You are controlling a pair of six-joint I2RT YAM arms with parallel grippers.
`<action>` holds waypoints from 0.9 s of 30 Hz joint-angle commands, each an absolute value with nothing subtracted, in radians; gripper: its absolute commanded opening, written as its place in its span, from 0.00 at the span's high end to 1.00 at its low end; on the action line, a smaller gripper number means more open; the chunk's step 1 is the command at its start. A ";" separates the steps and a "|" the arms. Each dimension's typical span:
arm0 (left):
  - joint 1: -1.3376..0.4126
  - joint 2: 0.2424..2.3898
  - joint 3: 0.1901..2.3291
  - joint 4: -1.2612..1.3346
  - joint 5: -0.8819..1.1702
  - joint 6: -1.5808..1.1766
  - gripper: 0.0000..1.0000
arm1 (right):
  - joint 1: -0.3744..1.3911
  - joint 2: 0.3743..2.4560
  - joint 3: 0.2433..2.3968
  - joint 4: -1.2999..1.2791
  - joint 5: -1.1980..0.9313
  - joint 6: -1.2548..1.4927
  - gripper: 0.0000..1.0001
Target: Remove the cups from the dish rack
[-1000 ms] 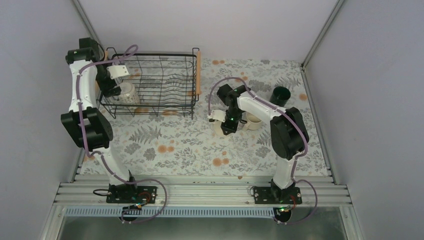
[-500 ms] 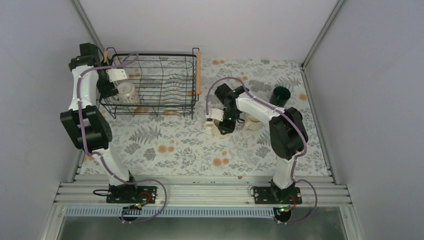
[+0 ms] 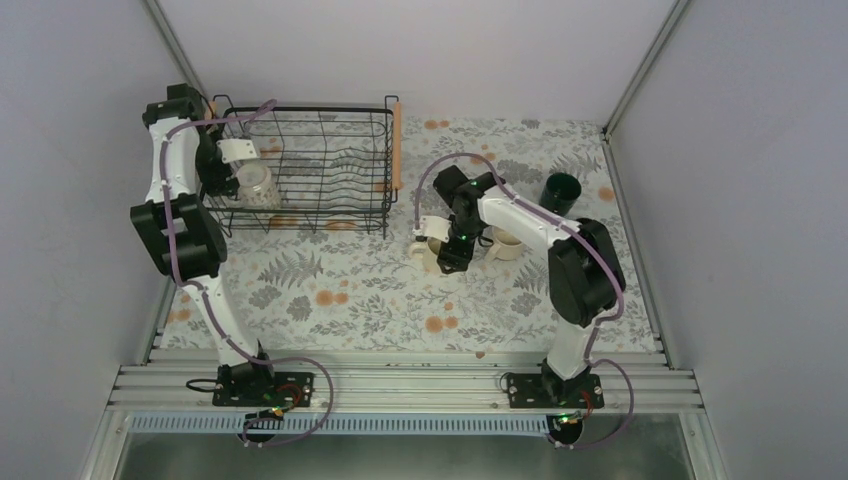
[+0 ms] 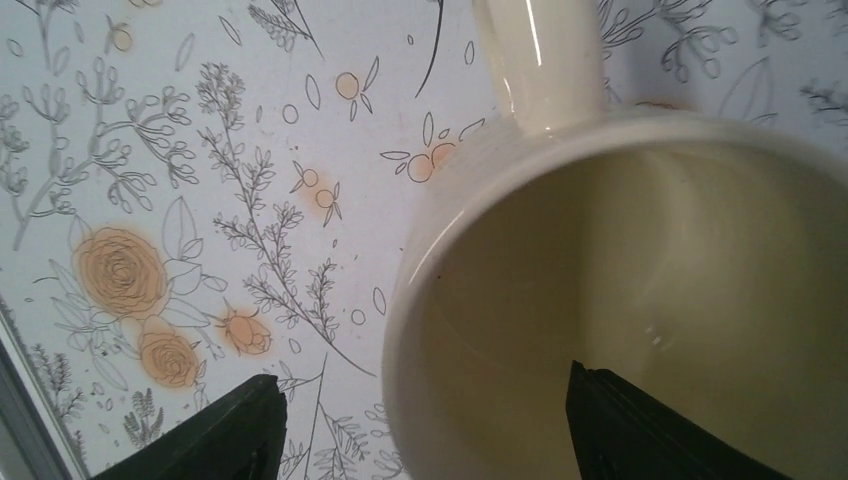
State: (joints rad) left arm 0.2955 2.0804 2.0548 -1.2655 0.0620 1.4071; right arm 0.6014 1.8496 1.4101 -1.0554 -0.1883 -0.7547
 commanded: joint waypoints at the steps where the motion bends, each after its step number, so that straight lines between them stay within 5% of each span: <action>1: 0.299 2.095 2.109 -1.356 0.098 1.438 0.03 | 0.610 1.758 1.411 -1.077 -0.201 -0.747 0.26; 27: 0.056 2.273 2.159 -1.358 0.135 1.283 0.11 | 0.621 1.671 1.432 -1.107 -0.182 -0.699 0.23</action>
